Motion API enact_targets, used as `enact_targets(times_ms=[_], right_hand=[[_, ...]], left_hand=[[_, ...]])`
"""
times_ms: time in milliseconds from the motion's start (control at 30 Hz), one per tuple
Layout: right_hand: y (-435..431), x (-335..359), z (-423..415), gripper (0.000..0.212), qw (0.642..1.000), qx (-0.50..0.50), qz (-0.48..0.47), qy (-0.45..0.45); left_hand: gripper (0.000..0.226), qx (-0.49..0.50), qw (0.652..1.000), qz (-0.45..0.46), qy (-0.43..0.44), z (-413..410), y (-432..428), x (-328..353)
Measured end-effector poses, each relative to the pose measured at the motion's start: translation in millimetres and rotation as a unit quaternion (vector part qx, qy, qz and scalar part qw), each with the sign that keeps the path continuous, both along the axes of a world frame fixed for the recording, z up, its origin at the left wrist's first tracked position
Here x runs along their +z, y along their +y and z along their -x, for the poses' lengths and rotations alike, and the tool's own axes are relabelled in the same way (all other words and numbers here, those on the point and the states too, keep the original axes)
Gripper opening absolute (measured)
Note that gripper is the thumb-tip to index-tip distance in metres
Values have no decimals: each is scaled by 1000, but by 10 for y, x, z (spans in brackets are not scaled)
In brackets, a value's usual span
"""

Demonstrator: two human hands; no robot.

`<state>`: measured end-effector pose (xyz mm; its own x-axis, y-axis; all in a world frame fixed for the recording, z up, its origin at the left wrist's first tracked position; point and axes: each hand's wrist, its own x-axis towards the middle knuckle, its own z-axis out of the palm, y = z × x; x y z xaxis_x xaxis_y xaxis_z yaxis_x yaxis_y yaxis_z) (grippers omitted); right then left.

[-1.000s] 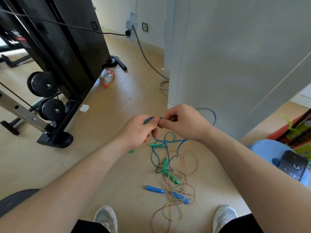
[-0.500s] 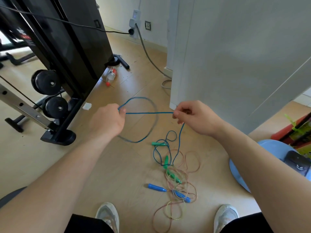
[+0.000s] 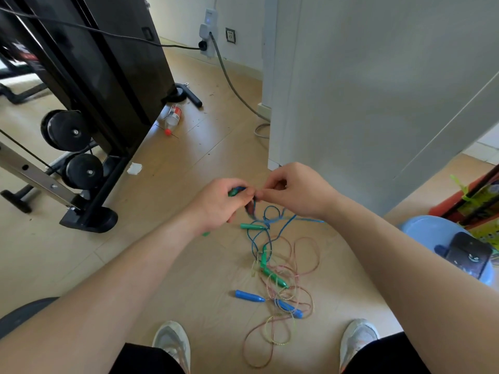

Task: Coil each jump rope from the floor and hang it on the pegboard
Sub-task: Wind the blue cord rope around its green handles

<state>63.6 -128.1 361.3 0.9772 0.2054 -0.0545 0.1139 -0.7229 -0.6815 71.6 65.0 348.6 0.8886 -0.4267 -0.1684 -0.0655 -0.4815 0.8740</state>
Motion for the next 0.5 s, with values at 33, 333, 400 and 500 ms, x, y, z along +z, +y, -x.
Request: enact_targets(times_ms=[33, 333, 400, 500], right_hand=[[-26, -4, -13, 28, 1000, -23, 1, -4], [-240, -106, -34, 52, 986, -8, 94, 135], [-347, -177, -43, 52, 978, -11, 127, 162], [-435, -236, -31, 43, 980, -23, 142, 140]], left_hand=[[20, -5, 1000, -14, 1, -26, 20, 11], [26, 127, 936, -277, -174, -305, 398, 111], [26, 168, 921, -301, -181, -362, 543, 110], [22, 159, 912, -350, -146, -338, 587, 17]])
